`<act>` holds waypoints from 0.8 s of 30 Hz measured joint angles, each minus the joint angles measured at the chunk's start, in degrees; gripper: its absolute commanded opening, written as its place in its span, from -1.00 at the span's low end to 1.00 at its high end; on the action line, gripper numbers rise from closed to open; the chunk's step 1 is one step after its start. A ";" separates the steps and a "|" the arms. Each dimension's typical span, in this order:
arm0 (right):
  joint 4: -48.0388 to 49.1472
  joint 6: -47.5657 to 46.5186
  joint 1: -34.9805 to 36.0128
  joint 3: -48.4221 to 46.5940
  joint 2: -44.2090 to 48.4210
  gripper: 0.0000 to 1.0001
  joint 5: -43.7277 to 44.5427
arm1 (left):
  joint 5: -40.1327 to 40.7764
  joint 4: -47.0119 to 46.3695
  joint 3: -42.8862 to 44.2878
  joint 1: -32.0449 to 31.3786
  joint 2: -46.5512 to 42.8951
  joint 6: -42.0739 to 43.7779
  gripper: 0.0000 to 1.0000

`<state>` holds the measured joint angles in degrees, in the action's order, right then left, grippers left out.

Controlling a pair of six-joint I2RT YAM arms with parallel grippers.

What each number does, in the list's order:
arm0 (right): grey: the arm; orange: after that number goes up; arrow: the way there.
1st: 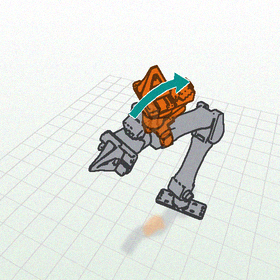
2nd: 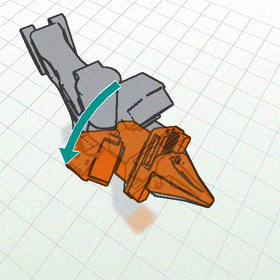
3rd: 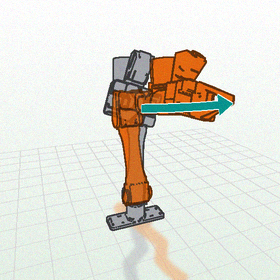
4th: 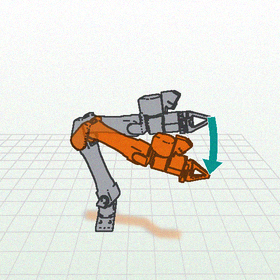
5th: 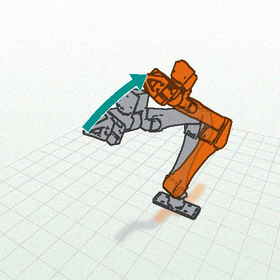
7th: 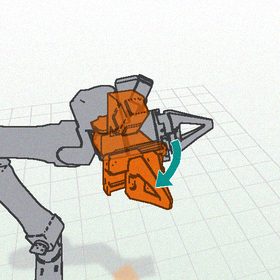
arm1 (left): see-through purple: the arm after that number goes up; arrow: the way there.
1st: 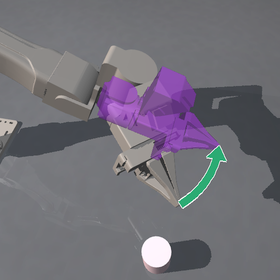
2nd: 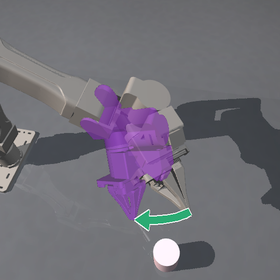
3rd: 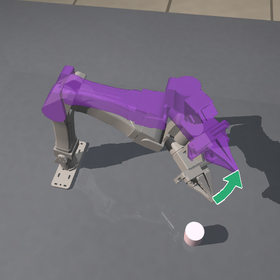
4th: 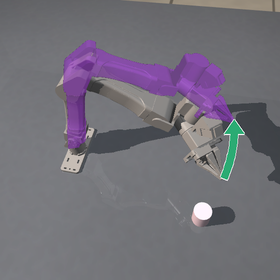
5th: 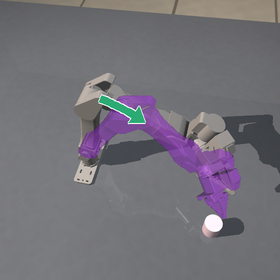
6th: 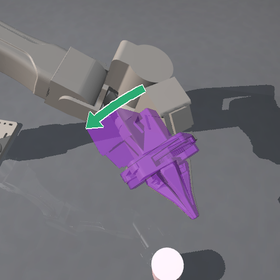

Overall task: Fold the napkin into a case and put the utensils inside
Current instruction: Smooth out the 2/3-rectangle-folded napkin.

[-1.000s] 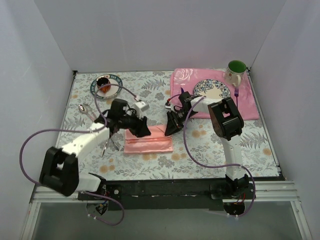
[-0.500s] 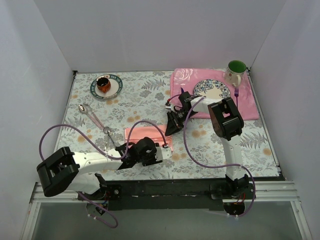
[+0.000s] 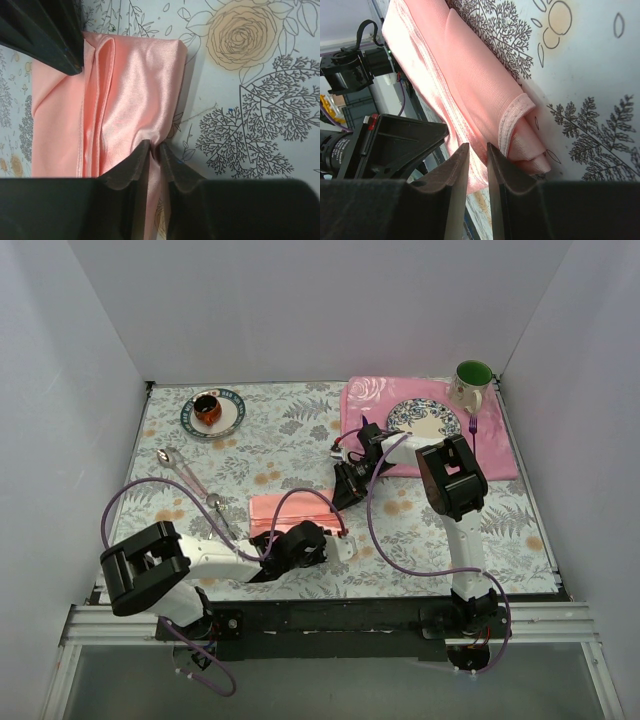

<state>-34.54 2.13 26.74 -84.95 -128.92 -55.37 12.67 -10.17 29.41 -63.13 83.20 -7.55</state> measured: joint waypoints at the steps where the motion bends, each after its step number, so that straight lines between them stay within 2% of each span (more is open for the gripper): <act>1: 0.02 -0.02 0.00 0.00 0.00 -0.39 -0.02 | -0.11 0.31 0.02 0.00 -0.04 -0.37 -0.83; 6: 0.00 -0.24 0.00 0.00 0.00 -0.40 0.00 | -3.15 5.97 1.99 0.90 -1.27 -3.28 -1.00; 14: -0.02 -0.63 0.00 0.02 0.00 -0.40 0.00 | -7.93 13.51 7.06 5.25 -1.66 -9.09 -1.00; 15: -0.02 -0.63 0.00 0.02 0.00 -0.40 0.00 | -8.28 13.81 7.23 5.55 -1.66 -9.51 -0.96; 16: -0.02 -0.66 0.00 0.02 0.00 -0.40 0.00 | -8.68 14.23 7.43 5.77 -1.64 -9.88 -0.66; 18: -0.02 -0.66 0.00 0.02 0.00 -0.40 0.00 | -9.11 14.73 7.63 6.08 -1.64 -10.01 -0.42; 20: -0.02 -0.63 0.00 0.02 0.00 -0.40 0.00 | -9.57 14.88 7.56 6.14 -1.64 -9.81 -0.34; 24: -0.02 -0.66 0.00 0.02 0.00 -0.40 0.00 | -9.86 14.47 6.78 6.14 -1.44 -8.74 -0.37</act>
<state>-34.57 1.48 26.74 -84.93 -128.92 -55.37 2.81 4.29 36.18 -56.99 81.76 -16.29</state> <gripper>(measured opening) 0.297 0.327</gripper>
